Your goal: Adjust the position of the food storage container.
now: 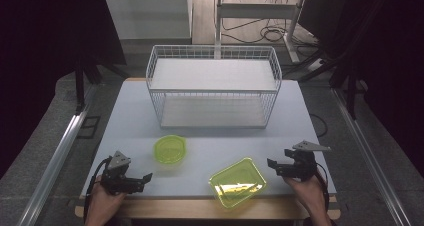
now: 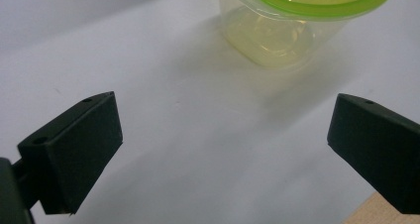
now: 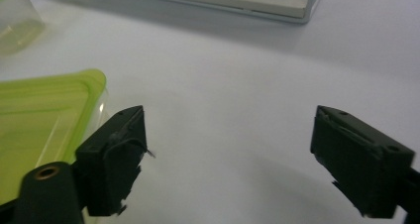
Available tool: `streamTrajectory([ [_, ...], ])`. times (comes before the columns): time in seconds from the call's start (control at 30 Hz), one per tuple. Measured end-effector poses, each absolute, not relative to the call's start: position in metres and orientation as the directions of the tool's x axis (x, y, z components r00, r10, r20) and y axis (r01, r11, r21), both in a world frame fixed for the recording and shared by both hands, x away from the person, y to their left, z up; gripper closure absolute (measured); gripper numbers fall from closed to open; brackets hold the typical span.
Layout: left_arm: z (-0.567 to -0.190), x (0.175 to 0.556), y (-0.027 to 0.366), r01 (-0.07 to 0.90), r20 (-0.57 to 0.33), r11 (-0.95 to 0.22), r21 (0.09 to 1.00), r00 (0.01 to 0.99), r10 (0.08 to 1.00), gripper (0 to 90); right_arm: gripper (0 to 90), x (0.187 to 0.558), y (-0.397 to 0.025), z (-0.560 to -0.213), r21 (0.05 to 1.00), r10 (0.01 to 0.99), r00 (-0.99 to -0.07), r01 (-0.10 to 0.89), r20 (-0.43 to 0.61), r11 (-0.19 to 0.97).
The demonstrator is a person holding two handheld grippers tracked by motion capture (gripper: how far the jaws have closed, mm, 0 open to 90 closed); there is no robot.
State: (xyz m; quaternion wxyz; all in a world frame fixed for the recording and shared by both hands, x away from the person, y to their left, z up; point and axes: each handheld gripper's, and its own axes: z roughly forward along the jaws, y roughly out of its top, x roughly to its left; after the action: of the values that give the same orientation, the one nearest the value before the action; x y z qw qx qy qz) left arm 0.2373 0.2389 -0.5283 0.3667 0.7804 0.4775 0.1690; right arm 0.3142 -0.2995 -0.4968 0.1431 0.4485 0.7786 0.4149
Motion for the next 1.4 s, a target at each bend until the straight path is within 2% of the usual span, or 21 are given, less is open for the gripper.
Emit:
streamTrajectory([
  [0.17,-0.528,0.236,0.235,0.622,-0.09,-0.294,0.726,0.509,0.856,1.2,22.0,0.312,-0.295,-0.496,0.776,0.807,-0.57,0.576,0.155,0.258],
  [0.47,-0.522,0.234,0.233,0.604,-0.063,-0.307,0.735,0.512,0.857,7.2,22.9,0.313,-0.289,-0.499,0.769,0.795,-0.588,0.575,0.152,0.279],
  [0.73,-0.51,0.228,0.232,0.56,-0.088,-0.28,0.78,0.541,0.837,27.4,25.0,0.313,-0.292,-0.5,0.771,0.8,-0.581,0.576,0.151,0.273],
  [0.97,-0.493,0.22,0.231,0.512,-0.146,-0.208,0.834,0.567,0.811,53.6,25.0,0.314,-0.293,-0.501,0.771,0.804,-0.577,0.575,0.145,0.273],
  [1.3,-0.484,0.218,0.204,0.476,-0.132,-0.255,0.842,0.639,0.758,84.2,25.1,0.313,-0.295,-0.5,0.779,0.811,-0.571,0.564,0.128,0.274],
  [1.4,-0.484,0.221,0.198,0.473,-0.132,-0.261,0.841,0.649,0.749,88.4,25.2,0.313,-0.294,-0.501,0.775,0.809,-0.575,0.564,0.122,0.284],
])
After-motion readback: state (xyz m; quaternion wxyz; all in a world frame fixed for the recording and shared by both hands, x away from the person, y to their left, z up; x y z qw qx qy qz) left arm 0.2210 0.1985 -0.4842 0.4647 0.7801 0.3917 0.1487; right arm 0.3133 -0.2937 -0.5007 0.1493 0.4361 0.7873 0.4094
